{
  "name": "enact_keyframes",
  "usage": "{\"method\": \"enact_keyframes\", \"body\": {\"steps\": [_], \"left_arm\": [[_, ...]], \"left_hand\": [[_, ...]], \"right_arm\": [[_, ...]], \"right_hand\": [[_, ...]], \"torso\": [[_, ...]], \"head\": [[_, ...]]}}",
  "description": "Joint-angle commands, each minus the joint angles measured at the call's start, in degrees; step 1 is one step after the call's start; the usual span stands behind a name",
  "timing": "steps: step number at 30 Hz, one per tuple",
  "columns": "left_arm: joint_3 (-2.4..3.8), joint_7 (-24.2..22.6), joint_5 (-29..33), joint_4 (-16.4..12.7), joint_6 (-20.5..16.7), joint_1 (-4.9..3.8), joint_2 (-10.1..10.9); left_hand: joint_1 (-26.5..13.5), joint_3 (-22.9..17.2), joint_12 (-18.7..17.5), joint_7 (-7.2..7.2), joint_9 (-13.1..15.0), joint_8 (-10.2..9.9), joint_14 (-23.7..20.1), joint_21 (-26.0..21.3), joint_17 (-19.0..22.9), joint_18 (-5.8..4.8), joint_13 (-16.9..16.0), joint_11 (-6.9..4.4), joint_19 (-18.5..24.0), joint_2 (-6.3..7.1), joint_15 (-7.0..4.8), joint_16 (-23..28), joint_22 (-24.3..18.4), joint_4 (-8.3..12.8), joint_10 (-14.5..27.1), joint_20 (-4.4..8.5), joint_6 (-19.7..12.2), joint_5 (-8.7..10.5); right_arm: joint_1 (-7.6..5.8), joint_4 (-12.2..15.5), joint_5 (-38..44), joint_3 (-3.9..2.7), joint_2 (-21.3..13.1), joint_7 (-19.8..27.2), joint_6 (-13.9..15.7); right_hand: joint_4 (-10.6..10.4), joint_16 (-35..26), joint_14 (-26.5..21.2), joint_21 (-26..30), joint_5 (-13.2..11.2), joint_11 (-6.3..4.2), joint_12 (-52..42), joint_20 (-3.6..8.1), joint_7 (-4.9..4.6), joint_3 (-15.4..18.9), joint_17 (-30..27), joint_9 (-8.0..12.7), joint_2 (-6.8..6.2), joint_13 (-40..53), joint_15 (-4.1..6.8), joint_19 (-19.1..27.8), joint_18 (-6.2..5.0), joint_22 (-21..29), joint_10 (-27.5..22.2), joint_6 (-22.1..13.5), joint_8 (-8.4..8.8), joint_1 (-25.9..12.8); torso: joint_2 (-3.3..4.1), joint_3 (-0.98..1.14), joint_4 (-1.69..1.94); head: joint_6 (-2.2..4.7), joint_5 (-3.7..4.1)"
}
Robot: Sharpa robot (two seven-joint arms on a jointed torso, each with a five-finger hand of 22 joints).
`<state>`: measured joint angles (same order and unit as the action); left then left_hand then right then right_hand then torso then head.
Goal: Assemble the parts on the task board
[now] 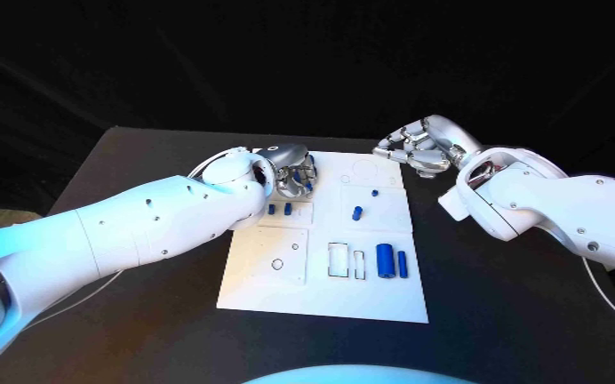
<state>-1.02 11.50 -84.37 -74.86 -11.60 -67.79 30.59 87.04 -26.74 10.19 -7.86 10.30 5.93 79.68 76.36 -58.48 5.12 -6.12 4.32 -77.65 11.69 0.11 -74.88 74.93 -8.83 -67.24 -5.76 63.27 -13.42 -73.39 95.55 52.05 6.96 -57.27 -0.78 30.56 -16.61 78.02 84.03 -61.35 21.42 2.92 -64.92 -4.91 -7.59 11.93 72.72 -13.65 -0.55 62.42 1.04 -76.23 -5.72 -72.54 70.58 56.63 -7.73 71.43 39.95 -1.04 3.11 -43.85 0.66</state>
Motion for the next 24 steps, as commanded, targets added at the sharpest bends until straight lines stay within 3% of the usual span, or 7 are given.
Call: {"method": "enact_keyframes", "body": {"steps": [1,7,15,24], "left_arm": [[0.45,-1.2,2.88,-1.27,-2.62,-0.03,0.88],[1.11,-0.52,4.05,-3.87,-1.63,-0.07,3.81],[1.29,-0.01,4.87,-4.96,-0.56,-0.07,7.02],[1.29,0.22,5.09,-4.89,0.73,-0.05,7.96]], "left_hand": [[-0.57,-0.41,-0.27,0.04,-0.1,-0.19,0.41,0.27,-0.03,-0.96,0.04,0.03,-0.44,0.05,0.11,-0.39,2.37,-0.01,-0.62,0.04,0.61,0.2],[-0.64,-0.45,-0.38,0.05,-0.11,-0.22,0.46,0.37,-0.01,-0.99,0.02,0.01,-0.52,0.1,0.1,-0.41,2.46,0.05,-0.76,0.04,0.71,0.2],[-0.75,-0.46,-0.54,0.04,-0.14,-0.29,0.45,0.3,0.15,-0.96,0.02,0.02,-0.45,0.22,0.09,-0.36,2.4,0.09,-0.84,0.04,0.76,0.21],[-0.83,-0.47,-0.65,0.03,-0.16,-0.34,0.44,0.39,0.22,-0.99,0.01,0.03,-0.53,0.28,0.1,-0.34,2.5,0.12,-0.88,0.04,0.8,0.21]], "right_arm": [[0.04,-0.04,0.65,0.0,0.02,0.58,0.11],[0.07,-0.05,0.65,0.0,-0.07,0.53,0.08],[0.1,-0.08,0.65,0.0,-0.2,0.52,0.04],[0.2,-0.08,0.66,0.0,-0.25,0.47,0.0]], "right_hand": [[0.07,-0.11,1.81,0.25,0.21,-0.08,-0.32,-0.08,0.11,0.25,0.09,-0.05,0.25,0.05,0.24,0.36,-0.4,0.05,0.39,-0.05,-0.34,0.55],[0.07,-0.11,1.81,0.25,0.21,-0.08,-0.32,-0.08,0.11,0.25,0.09,-0.05,0.25,0.05,0.24,0.36,-0.4,0.05,0.39,-0.05,-0.34,0.55],[0.07,-0.11,1.81,0.25,0.21,-0.08,-0.32,-0.08,0.11,0.25,0.09,-0.05,0.25,0.05,0.24,0.36,-0.4,0.05,0.39,-0.05,-0.34,0.55],[0.07,-0.11,1.81,0.25,0.21,-0.08,-0.32,-0.08,0.11,0.25,0.09,-0.05,0.25,0.05,0.24,0.36,-0.4,0.05,0.39,-0.05,-0.34,0.55]], "torso": [[-0.07,-0.01,0.06],[-0.02,0.02,0.09],[-0.03,-0.06,0.13],[0.0,-0.02,0.1]], "head": [[0.13,-0.04],[0.21,-0.03],[0.15,0.1],[-0.02,0.08]]}}
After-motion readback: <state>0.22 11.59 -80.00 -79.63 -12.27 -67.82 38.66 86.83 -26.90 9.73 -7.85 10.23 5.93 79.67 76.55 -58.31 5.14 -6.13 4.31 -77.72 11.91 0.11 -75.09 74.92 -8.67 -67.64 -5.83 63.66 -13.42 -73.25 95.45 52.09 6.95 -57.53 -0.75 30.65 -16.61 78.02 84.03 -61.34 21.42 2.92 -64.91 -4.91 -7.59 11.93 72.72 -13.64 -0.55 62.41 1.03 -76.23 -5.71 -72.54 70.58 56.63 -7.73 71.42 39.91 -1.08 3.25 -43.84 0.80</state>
